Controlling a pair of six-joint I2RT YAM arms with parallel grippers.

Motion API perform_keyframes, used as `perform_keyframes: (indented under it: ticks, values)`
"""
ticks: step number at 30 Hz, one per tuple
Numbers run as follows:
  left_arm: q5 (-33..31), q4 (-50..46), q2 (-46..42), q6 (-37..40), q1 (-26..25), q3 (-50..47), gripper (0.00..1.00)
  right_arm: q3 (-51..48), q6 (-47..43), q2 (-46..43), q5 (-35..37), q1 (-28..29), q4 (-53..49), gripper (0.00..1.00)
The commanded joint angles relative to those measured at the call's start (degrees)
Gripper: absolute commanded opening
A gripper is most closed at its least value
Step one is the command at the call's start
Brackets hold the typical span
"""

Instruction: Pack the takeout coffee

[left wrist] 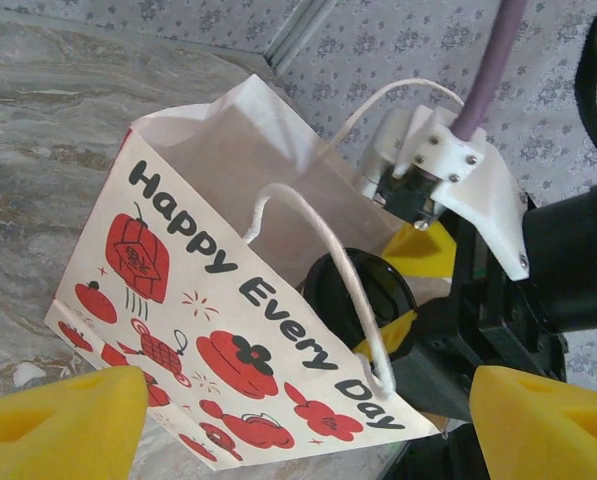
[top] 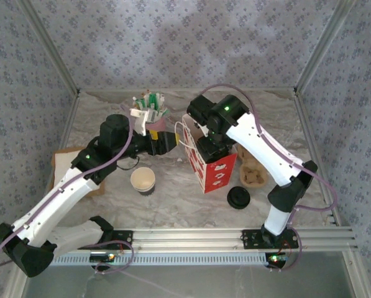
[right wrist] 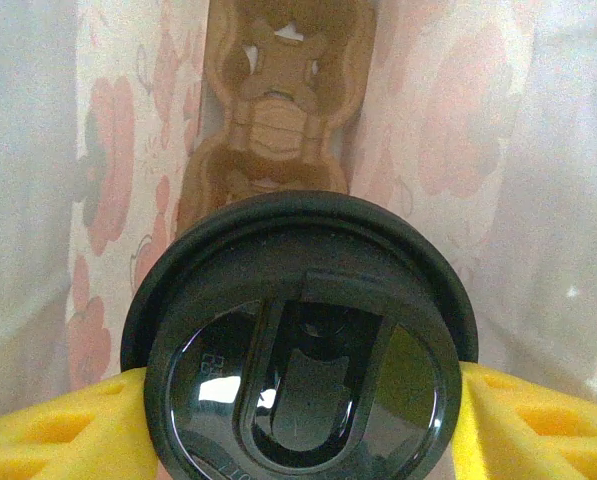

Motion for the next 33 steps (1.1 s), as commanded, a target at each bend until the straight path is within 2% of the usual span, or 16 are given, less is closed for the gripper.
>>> perform_keyframes:
  ticks: [1,14,23,27,33]
  values:
    - [-1.27,3.11,-0.66,-0.03,-0.79,0.0,0.83,-1.1,0.77,-0.08,-0.54,-0.82,-4.58,0.69]
    - [-2.43,4.38,-0.7,-0.2,-2.55,-1.49,0.83,-3.45,0.27,0.91,-2.35,-2.04,-1.93,0.69]
    - [-3.39,2.7,-0.49,1.79,-4.39,-0.66,0.92,-3.53,-0.19,1.85,-2.81,-2.3,-1.11,0.69]
    - [-4.62,1.5,-0.43,2.68,-5.39,-0.25,0.99,-3.54,-0.21,2.1,-3.14,-2.32,-0.65,0.69]
    - [-6.37,1.49,-1.39,2.74,-5.72,-2.22,0.99,-3.62,-0.17,2.34,-2.54,-2.19,-0.48,0.69]
